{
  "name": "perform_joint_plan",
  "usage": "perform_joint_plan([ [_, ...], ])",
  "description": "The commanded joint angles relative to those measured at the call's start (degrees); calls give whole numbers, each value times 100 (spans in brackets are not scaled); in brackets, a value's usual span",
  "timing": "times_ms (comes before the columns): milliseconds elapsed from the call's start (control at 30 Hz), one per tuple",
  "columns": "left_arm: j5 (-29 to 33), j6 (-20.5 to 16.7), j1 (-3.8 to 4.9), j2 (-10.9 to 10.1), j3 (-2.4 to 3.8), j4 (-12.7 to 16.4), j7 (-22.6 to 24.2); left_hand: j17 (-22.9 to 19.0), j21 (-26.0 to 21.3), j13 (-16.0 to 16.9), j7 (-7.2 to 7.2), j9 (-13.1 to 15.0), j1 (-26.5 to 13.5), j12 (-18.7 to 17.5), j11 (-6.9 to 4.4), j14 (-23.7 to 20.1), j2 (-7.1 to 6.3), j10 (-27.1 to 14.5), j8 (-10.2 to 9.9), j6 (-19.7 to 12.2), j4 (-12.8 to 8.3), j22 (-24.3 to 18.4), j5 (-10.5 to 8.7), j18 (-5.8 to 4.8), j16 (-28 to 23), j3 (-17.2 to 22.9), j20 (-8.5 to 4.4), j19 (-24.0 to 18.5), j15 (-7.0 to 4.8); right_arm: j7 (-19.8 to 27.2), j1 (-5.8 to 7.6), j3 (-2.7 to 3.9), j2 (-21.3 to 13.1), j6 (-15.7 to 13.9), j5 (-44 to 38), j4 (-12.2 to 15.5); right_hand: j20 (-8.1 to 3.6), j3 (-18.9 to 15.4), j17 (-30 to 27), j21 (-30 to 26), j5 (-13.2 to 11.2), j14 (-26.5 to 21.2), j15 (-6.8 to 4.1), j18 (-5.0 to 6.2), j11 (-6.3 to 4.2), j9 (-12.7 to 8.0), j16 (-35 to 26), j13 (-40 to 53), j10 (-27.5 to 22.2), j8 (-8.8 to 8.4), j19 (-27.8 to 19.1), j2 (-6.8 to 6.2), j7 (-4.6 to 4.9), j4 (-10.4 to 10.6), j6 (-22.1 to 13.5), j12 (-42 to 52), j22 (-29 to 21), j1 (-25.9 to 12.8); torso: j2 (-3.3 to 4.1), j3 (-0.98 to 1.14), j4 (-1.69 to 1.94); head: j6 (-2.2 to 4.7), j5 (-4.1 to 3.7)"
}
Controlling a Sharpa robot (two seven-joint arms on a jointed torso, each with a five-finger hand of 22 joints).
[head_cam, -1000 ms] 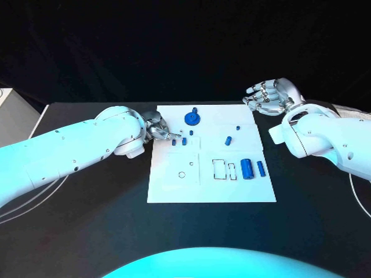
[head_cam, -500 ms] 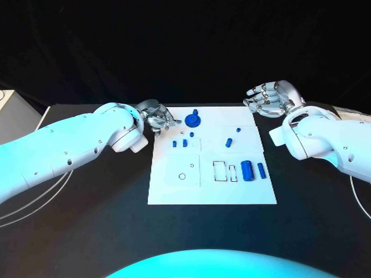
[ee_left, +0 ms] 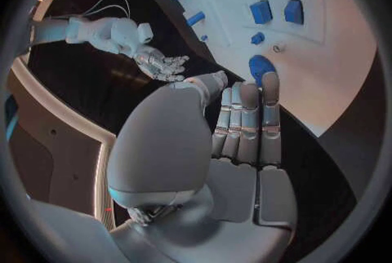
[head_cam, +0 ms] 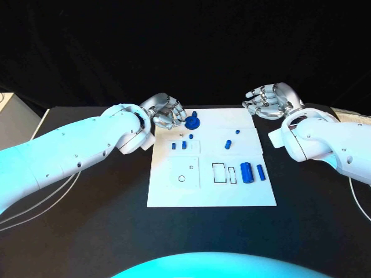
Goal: Assemble the parts on the task board
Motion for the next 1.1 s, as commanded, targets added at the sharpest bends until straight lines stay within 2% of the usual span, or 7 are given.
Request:
perform_joint_plan([
  [33,-1107,-273,-19,113,-46,-106,575,-52,15,-128,4,-107,-16,-126,24,-48,-109,-93,-74,8,-89,24,-19,63,21,-19,27,-39,19,86,-2,1,4,61,-19,8,15,13,-12,4,36,12,20,78,33,-10,-40,-8,-17,6,-37,13,150,-11,-53,5,-10,-17,3,-1,-3,37,-13],
  [267,-1994,-292,-26,374,-151,-378,485,-94,64,-300,-30,-253,-155,-259,48,10,-270,-149,-165,34,-135,69,-22,68,190,-131,63,-19,45,86,-2,1,13,58,-19,11,15,13,-12,4,36,12,20,78,33,-10,-40,-8,-17,6,-37,13,150,-11,-53,5,-10,-17,10,-1,-5,99,-30],
  [500,-2502,-36,-27,637,-231,-581,212,23,132,-454,-118,-405,-278,-322,49,195,-291,-120,-239,210,-143,121,-1,74,515,-233,79,38,52,83,-2,1,20,54,-19,20,14,17,-14,4,37,12,19,78,33,-10,-42,-9,-19,6,-37,12,150,-17,-53,5,-14,-10,22,-1,-12,155,-57],
  [600,-2629,84,-27,728,-247,-643,112,52,155,-501,-125,-452,-306,-342,47,237,-290,-105,-270,278,-142,140,6,75,605,-248,80,50,52,81,-2,1,22,53,-20,25,14,17,-14,4,37,12,19,78,33,-10,-42,-9,-19,6,-37,12,150,-17,-53,5,-14,-10,25,-2,-15,161,-65],
  [900,-2850,458,-27,897,-265,-767,-192,133,210,-639,-109,-554,-334,-457,54,340,-283,-87,-359,449,-151,187,9,76,812,-260,84,73,59,76,0,2,17,44,-22,55,14,21,-18,5,37,14,19,78,33,-11,-46,-11,-21,7,-36,11,151,-25,-55,5,-23,-3,72,16,-34,191,-61],
  [1100,-2896,602,-26,933,-267,-802,-325,168,246,-702,-99,-605,-309,-501,49,385,-266,-33,-419,507,-177,216,21,77,910,-236,84,83,56,75,0,2,12,40,-24,76,14,21,-18,5,37,14,19,78,33,-11,-46,-11,-21,7,-36,11,151,-25,-55,5,-23,-3,57,10,-31,169,-73],
])
